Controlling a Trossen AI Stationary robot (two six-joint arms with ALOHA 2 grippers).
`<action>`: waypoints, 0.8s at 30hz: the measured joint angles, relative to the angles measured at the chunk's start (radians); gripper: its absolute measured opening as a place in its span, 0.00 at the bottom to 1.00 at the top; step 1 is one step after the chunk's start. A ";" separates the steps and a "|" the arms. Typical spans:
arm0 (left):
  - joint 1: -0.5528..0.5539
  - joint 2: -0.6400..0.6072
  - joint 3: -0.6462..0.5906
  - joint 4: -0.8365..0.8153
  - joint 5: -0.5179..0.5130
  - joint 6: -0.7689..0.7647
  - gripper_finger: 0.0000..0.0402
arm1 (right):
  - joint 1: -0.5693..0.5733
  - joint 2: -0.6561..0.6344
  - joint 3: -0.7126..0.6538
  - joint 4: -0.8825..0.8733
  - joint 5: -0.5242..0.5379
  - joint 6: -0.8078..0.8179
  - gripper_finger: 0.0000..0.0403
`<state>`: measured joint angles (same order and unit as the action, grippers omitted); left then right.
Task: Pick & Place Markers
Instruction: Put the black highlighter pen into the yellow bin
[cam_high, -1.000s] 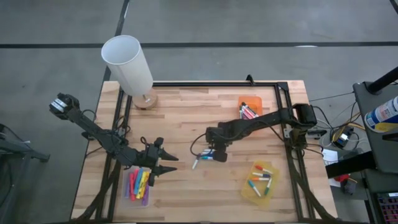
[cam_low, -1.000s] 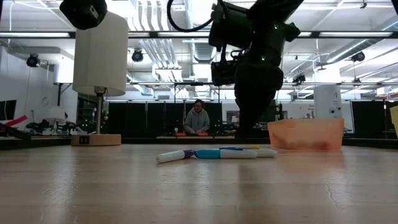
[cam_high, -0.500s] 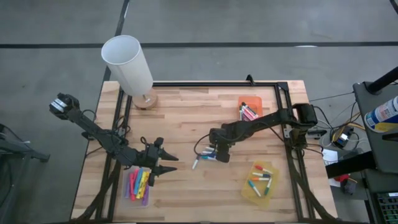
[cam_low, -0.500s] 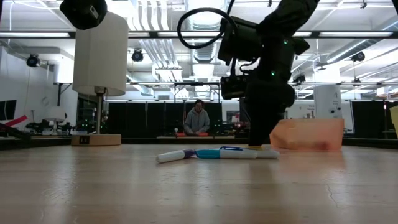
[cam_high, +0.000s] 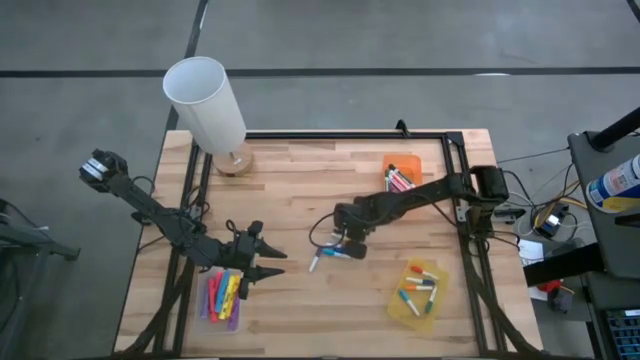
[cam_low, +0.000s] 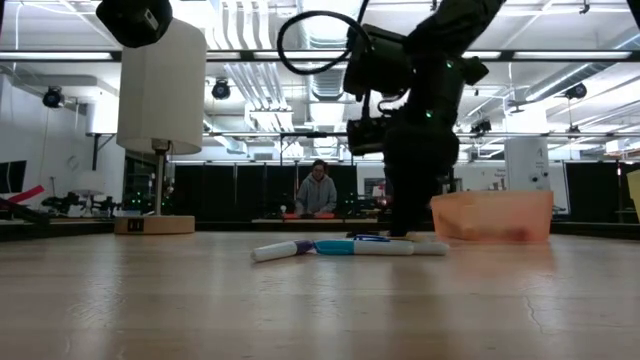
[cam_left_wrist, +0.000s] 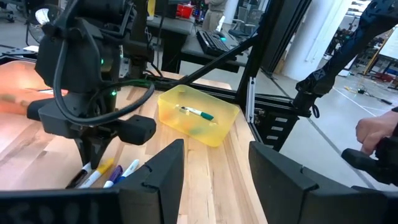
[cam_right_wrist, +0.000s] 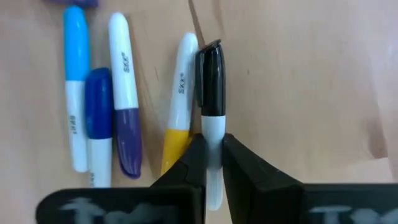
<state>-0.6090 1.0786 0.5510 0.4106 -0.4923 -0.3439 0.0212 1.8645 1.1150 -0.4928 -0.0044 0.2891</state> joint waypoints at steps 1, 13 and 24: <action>0.000 0.000 0.000 0.000 0.000 0.000 0.43 | 0.000 0.000 0.012 -0.014 0.000 0.004 0.05; -0.001 0.000 0.000 0.000 0.000 0.000 0.43 | 0.072 -0.007 0.224 -0.354 0.004 0.094 0.06; 0.000 0.000 0.000 0.000 0.000 0.000 0.43 | 0.309 -0.128 0.254 -0.515 0.078 0.454 0.06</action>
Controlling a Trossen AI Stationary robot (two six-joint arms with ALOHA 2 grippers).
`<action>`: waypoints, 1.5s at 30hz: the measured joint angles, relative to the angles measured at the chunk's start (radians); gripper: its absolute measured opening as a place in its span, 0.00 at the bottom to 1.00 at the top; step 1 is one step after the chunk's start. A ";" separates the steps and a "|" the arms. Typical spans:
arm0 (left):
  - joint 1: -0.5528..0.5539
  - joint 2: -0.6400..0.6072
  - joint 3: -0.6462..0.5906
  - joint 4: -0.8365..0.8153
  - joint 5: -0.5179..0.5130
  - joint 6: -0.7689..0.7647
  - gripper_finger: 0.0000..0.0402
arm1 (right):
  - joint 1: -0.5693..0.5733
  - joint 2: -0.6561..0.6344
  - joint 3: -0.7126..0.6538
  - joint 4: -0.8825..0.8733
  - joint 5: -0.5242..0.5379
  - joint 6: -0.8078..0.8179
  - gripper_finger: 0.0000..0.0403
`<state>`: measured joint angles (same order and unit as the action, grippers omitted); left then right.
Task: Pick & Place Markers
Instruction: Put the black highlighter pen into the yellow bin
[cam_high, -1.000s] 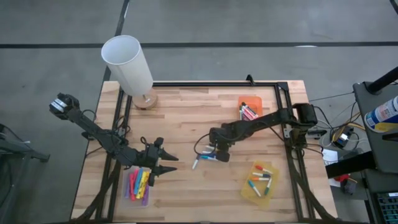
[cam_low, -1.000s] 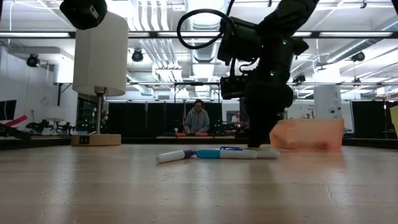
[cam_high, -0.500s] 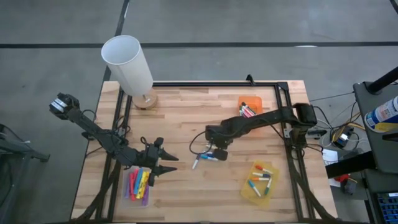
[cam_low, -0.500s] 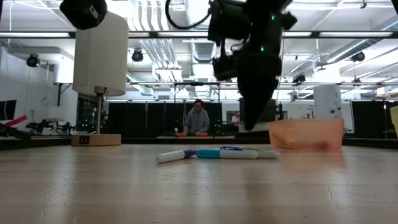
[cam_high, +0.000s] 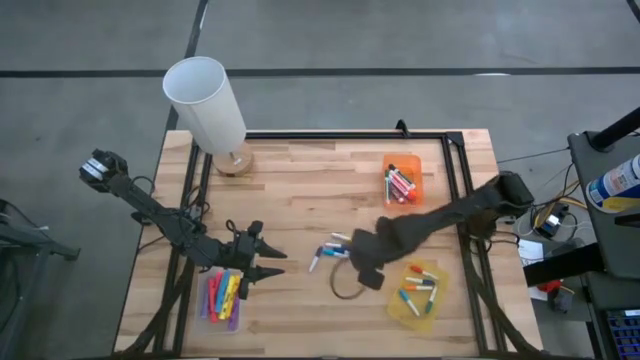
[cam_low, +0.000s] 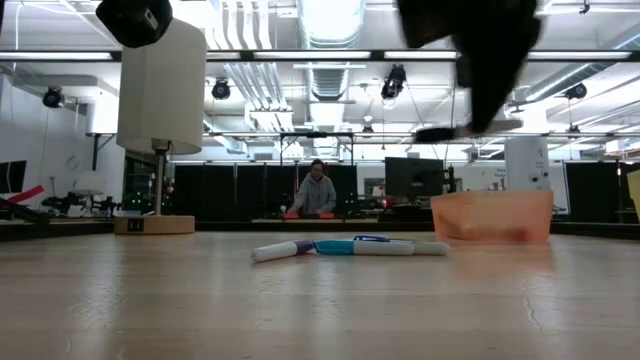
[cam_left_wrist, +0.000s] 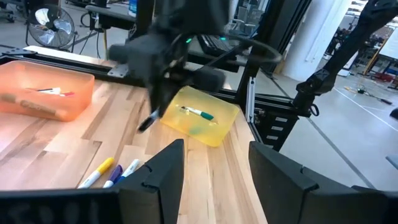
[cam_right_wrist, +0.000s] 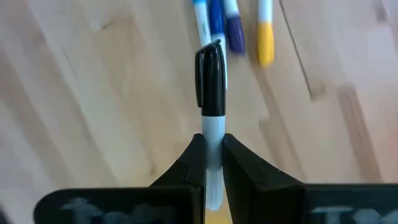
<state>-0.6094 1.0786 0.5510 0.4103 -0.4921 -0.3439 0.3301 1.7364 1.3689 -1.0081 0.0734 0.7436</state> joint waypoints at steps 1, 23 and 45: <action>0.000 0.000 0.000 0.000 0.000 0.000 0.43 | 0.028 -0.013 -0.001 -0.018 0.013 0.054 0.06; 0.001 0.000 0.000 -0.009 0.000 0.000 0.43 | 0.498 -0.099 -0.237 -0.099 0.053 0.884 0.06; 0.000 0.000 0.000 -0.015 0.000 0.000 0.43 | 0.496 -0.100 -0.217 -0.149 -0.014 0.906 0.36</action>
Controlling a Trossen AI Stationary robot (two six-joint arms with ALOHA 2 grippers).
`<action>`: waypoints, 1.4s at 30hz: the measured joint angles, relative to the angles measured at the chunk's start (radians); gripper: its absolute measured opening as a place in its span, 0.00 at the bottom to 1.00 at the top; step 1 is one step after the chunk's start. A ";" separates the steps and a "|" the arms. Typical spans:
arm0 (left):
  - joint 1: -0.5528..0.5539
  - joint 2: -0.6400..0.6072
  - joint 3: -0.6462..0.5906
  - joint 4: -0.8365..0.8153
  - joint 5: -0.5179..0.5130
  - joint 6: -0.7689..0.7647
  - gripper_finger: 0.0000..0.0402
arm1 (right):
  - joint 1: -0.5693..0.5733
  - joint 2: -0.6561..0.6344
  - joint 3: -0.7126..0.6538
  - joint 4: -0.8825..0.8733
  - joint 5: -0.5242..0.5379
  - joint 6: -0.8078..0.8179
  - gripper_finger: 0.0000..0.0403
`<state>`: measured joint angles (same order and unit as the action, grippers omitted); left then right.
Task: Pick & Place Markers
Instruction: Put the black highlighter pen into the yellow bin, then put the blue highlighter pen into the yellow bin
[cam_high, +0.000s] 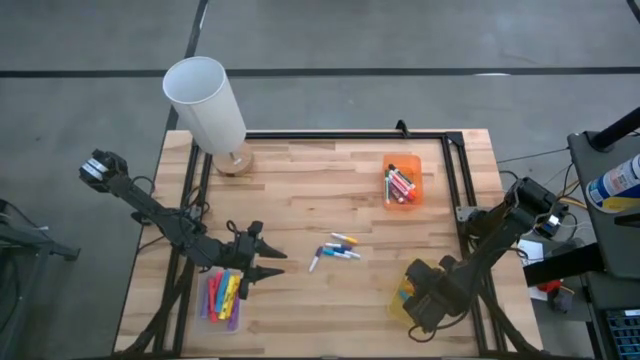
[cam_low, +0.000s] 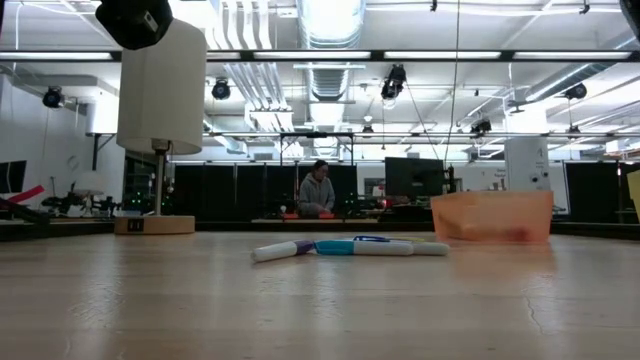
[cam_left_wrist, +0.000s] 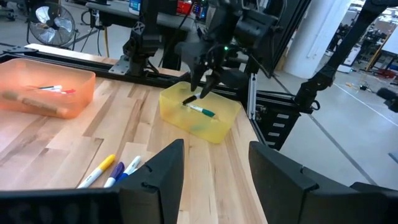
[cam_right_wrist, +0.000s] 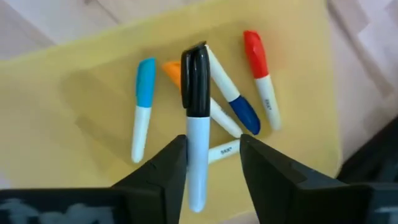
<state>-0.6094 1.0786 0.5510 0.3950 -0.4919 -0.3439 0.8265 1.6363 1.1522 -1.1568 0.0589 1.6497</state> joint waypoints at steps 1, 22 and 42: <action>0.000 0.000 0.000 0.000 0.000 0.000 0.43 | 0.000 0.000 0.014 -0.018 0.007 -0.001 0.37; 0.000 0.000 0.000 -0.008 0.000 0.000 0.43 | -0.166 0.000 0.122 -0.131 0.192 -0.200 0.43; 0.001 0.000 0.000 -0.011 0.000 0.000 0.43 | -0.413 0.001 0.098 0.560 0.383 -0.844 0.43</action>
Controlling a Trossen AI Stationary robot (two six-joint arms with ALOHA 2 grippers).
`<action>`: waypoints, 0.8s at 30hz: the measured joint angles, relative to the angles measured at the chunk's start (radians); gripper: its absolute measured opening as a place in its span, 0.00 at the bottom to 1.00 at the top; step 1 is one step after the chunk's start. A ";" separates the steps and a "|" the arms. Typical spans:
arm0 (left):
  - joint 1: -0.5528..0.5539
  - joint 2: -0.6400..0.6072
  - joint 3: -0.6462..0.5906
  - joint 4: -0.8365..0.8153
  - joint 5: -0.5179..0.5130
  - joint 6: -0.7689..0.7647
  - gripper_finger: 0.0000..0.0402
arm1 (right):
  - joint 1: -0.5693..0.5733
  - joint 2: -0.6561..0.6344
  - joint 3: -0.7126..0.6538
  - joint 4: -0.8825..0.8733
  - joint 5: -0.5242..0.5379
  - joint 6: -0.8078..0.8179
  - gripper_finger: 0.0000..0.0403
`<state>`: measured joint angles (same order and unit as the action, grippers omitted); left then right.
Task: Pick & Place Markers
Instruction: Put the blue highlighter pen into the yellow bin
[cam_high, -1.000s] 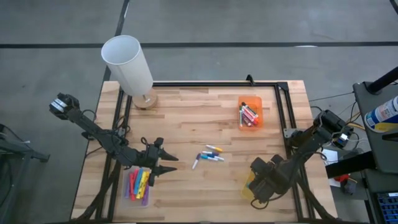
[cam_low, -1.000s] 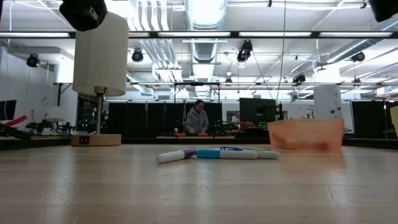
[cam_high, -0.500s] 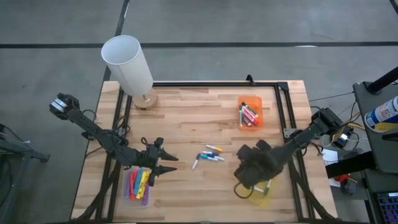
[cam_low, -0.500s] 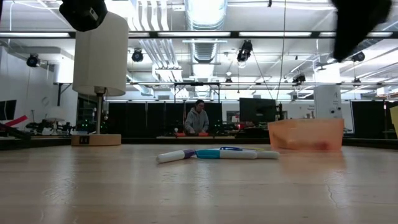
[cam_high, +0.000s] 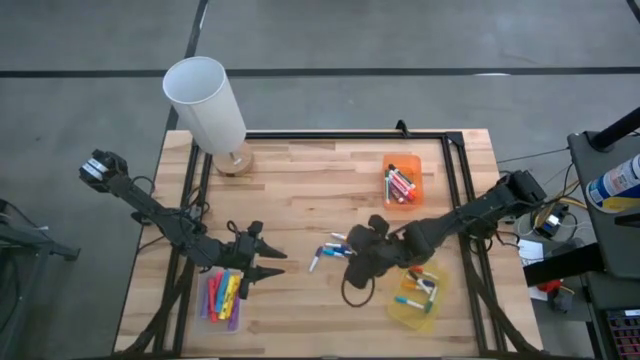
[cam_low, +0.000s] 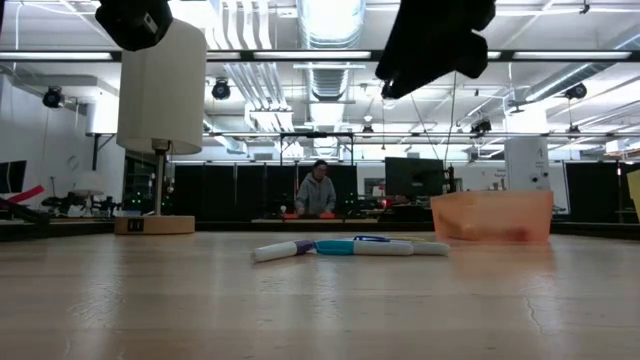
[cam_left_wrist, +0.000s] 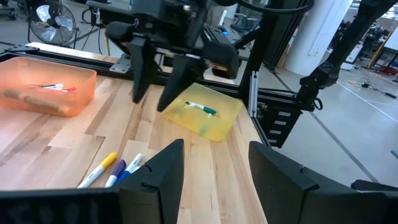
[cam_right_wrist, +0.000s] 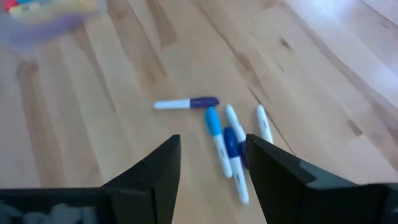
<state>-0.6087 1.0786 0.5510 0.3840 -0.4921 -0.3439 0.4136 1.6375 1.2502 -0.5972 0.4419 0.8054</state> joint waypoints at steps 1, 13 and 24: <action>0.000 0.000 0.000 0.000 0.000 0.000 0.43 | -0.009 0.000 -0.005 0.012 0.000 -0.001 0.43; -0.001 0.000 0.000 -0.003 0.000 0.000 0.43 | -0.082 0.081 -0.119 0.112 -0.212 -0.068 0.43; -0.001 0.000 0.000 -0.014 0.000 0.000 0.43 | -0.103 0.195 -0.145 0.103 -0.196 -0.141 0.37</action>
<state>-0.6094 1.0786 0.5510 0.3698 -0.4920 -0.3439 0.3103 1.8327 1.1054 -0.4944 0.2463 0.6646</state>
